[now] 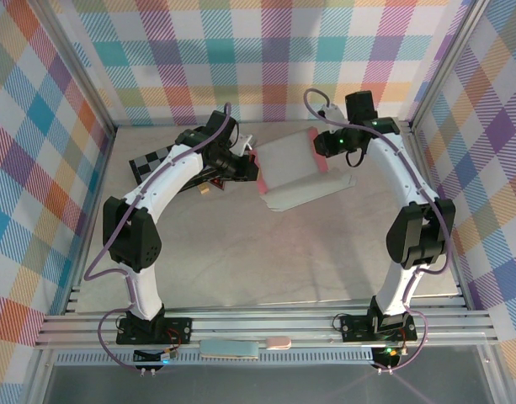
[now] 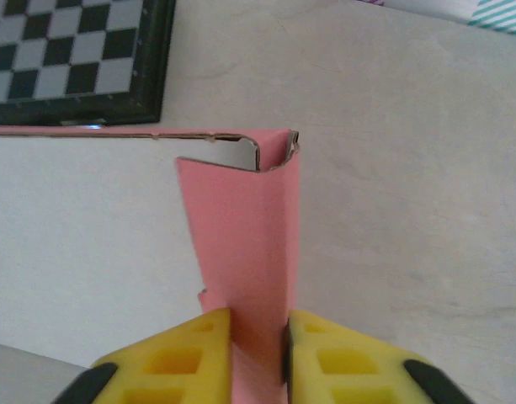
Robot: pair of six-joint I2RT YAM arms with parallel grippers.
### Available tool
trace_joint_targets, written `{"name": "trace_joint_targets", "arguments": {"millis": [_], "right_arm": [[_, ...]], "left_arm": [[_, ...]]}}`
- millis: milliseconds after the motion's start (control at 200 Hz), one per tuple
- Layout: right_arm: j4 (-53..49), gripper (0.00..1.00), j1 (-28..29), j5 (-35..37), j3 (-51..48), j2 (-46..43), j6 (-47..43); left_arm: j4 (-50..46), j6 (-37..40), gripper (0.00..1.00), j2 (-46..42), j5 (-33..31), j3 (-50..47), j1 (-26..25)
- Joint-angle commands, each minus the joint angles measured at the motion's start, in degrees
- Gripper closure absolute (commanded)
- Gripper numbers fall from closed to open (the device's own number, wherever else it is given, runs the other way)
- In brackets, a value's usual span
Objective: Fold the paper box
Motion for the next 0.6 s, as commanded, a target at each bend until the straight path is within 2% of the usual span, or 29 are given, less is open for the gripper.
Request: {"name": "trace_joint_targets", "arguments": {"millis": [0,95,220,400,595], "right_arm": [[-0.9,0.93,1.7,2.0,-0.1,0.8,0.5],[-0.7,1.00,2.6,5.0,-0.6,0.1,1.6],[1.2,1.00,2.7,3.8,-4.3,-2.0,2.4],[0.3,0.91,2.4,0.2,-6.3,-2.7,0.5],[-0.4,0.78,1.3,1.1,-7.0,-2.3,0.5]], "left_arm": [[0.9,2.0,1.00,-2.3,2.4,-0.3,-1.0],[1.0,1.9,1.00,-2.3,2.4,-0.3,-1.0],[0.9,2.0,1.00,-2.6,2.5,-0.9,-1.0],[1.9,2.1,1.00,-3.9,2.7,-3.2,-1.0],[2.4,2.2,1.00,-5.0,3.1,-4.4,-0.8]]}}
